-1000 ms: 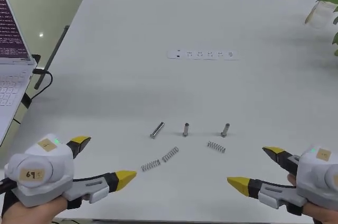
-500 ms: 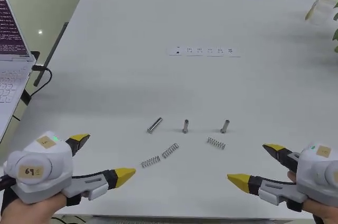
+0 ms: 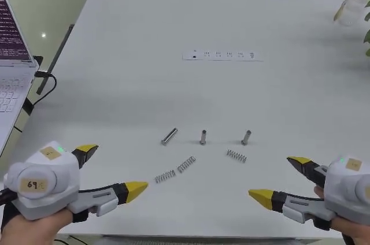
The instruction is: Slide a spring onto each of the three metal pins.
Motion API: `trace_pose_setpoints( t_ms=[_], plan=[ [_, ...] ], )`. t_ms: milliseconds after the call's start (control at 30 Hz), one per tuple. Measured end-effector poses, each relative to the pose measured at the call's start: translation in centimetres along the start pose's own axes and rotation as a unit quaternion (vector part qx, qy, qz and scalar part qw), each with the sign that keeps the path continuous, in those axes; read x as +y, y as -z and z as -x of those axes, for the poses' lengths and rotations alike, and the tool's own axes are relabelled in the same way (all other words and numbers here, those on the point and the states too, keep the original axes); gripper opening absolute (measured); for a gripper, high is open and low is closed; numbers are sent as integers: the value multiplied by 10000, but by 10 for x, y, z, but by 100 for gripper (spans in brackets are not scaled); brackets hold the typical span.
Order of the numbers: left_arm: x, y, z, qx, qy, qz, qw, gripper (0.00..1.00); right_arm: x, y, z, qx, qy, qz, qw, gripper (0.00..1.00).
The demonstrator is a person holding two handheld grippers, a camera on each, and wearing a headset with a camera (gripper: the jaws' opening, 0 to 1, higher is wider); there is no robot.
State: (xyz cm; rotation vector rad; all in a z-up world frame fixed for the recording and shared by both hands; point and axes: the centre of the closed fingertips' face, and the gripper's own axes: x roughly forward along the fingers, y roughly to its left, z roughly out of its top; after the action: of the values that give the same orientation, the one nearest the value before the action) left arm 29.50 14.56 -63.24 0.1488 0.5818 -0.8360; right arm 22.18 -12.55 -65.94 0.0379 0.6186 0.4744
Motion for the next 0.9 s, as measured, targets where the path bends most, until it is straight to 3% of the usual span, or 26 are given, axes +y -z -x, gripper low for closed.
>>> trace_pose_setpoints(
  t_ms=[733, 900],
  plan=[
    [5, -9, -16, 51, 150, -113, 9998, 79, -2, 1, 5, -25, 77, -42, 10000, 76],
    [3, -15, -23, 47, 200, -151, 9997, 79, -1, 2, 6, -14, 85, -38, 10000, 76]
  ],
)
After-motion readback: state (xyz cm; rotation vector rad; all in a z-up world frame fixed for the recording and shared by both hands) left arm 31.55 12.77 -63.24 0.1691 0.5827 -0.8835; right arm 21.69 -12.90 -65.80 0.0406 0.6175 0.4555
